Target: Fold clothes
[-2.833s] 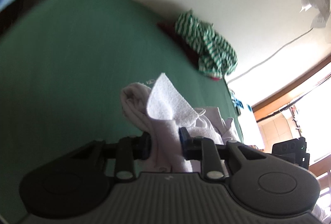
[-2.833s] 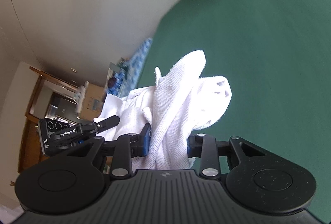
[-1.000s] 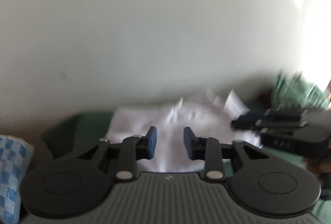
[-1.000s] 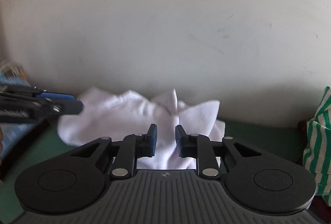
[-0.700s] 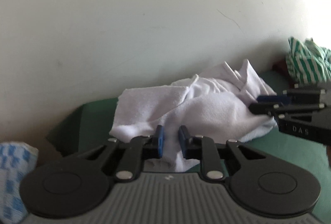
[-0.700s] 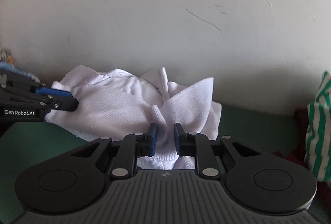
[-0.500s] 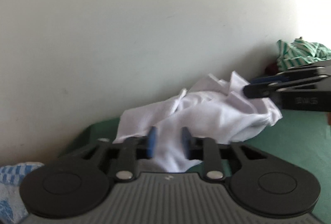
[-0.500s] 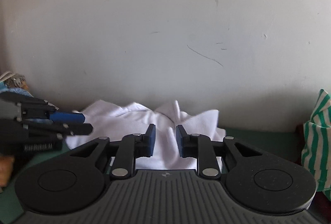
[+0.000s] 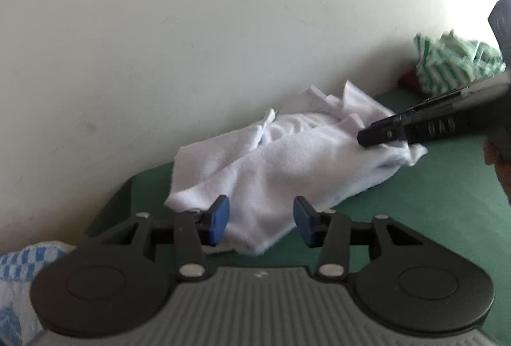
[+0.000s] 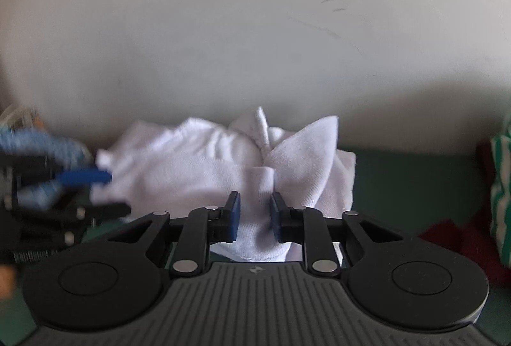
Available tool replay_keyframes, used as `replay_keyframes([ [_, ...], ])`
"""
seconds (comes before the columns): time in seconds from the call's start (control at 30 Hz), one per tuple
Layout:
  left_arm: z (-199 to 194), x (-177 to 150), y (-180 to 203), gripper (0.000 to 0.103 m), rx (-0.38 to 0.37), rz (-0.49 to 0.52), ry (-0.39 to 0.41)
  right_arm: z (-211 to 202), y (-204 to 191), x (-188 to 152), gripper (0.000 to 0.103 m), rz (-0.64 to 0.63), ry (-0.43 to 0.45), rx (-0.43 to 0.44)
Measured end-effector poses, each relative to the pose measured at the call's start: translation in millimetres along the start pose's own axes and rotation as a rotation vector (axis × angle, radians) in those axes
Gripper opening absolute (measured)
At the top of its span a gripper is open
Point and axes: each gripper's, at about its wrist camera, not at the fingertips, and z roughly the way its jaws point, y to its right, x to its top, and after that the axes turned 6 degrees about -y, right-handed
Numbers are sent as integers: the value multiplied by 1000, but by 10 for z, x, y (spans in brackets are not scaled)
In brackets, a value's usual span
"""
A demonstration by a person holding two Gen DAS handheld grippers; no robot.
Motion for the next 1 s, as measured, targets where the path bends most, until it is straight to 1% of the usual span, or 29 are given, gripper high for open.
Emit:
replay_keyframes([
  [0.07, -268, -79, -2, 57, 3, -27, 11, -292, 5, -43, 34, 55, 51, 30],
  [0.1, -408, -139, 16, 65, 10, -46, 11, -432, -35, -106, 35, 64, 45, 14],
  [0.13, -561, -218, 48, 65, 12, -76, 10, -569, -108, -201, 35, 63, 25, -25],
  [0.2, -820, -403, 157, 65, 7, -150, 6, -842, -268, -417, 42, 57, -13, -97],
  [0.23, -965, -510, 223, 65, 9, -193, -2, -977, -377, -581, 44, 46, -29, -123],
  [0.3, -1186, -739, 396, 65, 24, -282, -40, -1226, -600, -941, 55, 43, -53, -156],
  [0.33, -1294, -873, 509, 67, 36, -317, -57, -1329, -694, -1124, 58, 53, -63, -162],
  [0.37, -1389, -1007, 632, 68, 55, -334, -73, -1405, -761, -1301, 64, 72, -72, -159],
  [0.4, -1467, -1131, 773, 73, 82, -336, -93, -1482, -828, -1477, 67, 92, -81, -155],
  [0.43, -1540, -1253, 926, 79, 112, -336, -117, -1541, -889, -1630, 68, 107, -93, -157],
  [0.53, -1745, -1549, 1340, 87, 155, -321, -183, -1628, -1005, -1911, 70, 117, -146, -195],
  [0.57, -1800, -1620, 1450, 89, 167, -320, -211, -1653, -1029, -1979, 72, 117, -165, -210],
  [0.6, -1849, -1676, 1544, 93, 178, -323, -243, -1678, -1052, -2047, 76, 116, -183, -226],
  [0.63, -1906, -1708, 1613, 94, 188, -332, -257, -1717, -1073, -2099, 76, 115, -202, -246],
  [0.67, -1969, -1725, 1667, 94, 198, -345, -260, -1758, -1084, -2125, 78, 114, -223, -269],
  [0.7, -2031, -1743, 1721, 97, 207, -358, -263, -1772, -1086, -2145, 81, 114, -246, -286],
  [0.77, -2179, -1716, 1802, 100, 238, -391, -246, -1826, -1086, -2182, 81, 116, -286, -304],
  [0.8, -2248, -1689, 1841, 102, 253, -405, -236, -1907, -1078, -2197, 81, 119, -282, -282],
  [0.87, -2381, -1631, 1923, 102, 282, -428, -223, -2077, -1086, -2221, 81, 120, -241, -256],
  [1.0, -2594, -1551, 2170, 102, 354, -420, -205, -2436, -1110, -2294, 82, 84, -160, -224],
])
